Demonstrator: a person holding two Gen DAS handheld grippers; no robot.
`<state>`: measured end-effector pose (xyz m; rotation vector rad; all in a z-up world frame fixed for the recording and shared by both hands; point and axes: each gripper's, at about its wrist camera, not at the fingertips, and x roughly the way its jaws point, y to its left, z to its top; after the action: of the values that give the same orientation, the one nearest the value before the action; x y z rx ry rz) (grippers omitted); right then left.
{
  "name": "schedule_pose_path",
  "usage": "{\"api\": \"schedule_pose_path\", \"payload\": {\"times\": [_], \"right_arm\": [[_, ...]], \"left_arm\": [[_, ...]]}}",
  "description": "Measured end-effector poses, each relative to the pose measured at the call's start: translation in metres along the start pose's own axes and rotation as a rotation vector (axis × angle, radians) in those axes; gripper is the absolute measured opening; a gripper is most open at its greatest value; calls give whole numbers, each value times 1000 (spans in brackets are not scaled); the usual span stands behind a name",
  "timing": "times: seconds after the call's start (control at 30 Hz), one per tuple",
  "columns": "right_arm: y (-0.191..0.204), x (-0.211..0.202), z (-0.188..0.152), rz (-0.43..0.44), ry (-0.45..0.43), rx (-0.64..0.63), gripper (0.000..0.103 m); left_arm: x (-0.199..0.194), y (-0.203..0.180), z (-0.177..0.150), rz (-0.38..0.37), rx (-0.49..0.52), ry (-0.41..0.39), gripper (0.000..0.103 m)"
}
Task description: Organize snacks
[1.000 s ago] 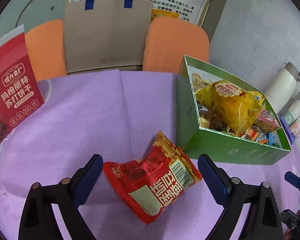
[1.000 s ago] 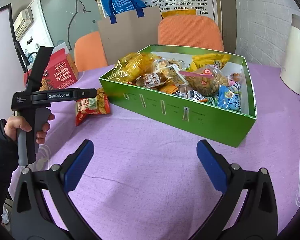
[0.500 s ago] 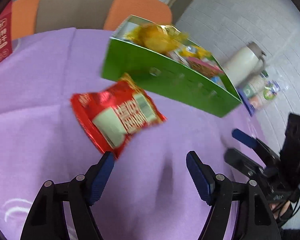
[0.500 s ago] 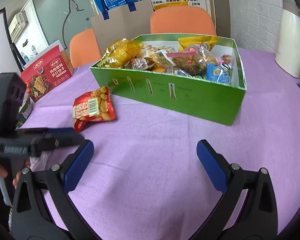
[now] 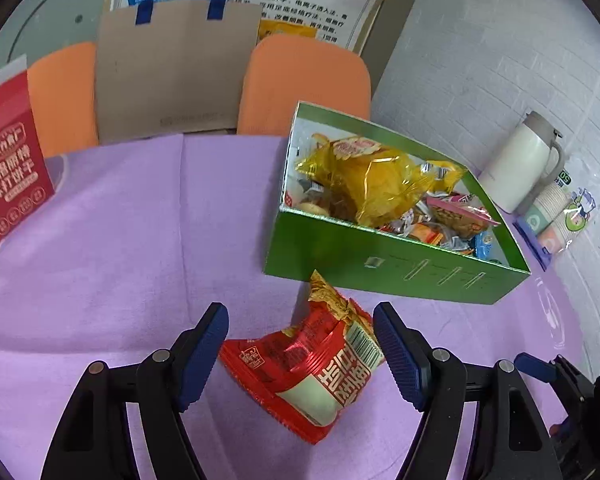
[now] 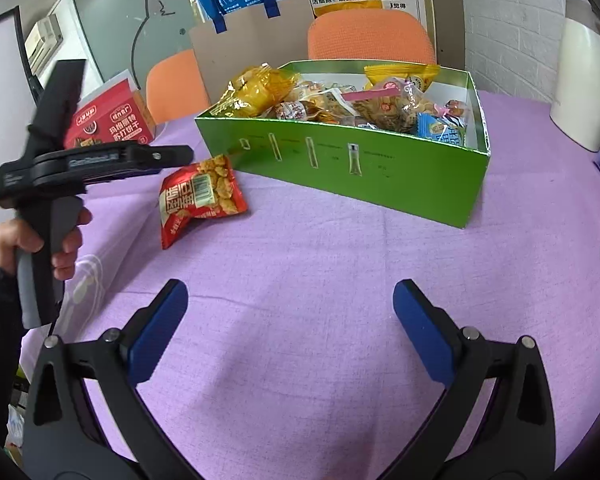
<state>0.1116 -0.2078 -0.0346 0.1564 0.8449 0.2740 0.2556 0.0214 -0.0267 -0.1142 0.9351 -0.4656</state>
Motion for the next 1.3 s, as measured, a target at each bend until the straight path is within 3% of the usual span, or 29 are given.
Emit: {"api": "schedule_pose_path", "payload": {"times": [0.13,0.23,0.33,0.57,0.73,0.9,1.03,1.3], "right_arm": [[-2,2,-1,5,8,2,102],[-3,4,-3,12,15,5,102],[-2,4,-3,45,17,19,102],[-1,24,15,208,39,60,102],[19,46,30,246,74,-58,81],[28,69,36,298,115,-109,69],[35,82,37,300,136,-126,52],[35,53,26,274,86,-110,47]], "left_arm": [[10,-5,-20,-66,-23,59,65],[1,-26,-44,-121,21,90,65],[-15,-44,-58,-103,91,63,65],[-31,-22,-47,-119,-88,-16,64],[-14,-19,-45,-162,-115,35,64],[1,-14,-46,-186,-128,72,52],[6,-13,-47,-199,-139,83,48],[-12,-34,-54,-189,-96,63,44]]}}
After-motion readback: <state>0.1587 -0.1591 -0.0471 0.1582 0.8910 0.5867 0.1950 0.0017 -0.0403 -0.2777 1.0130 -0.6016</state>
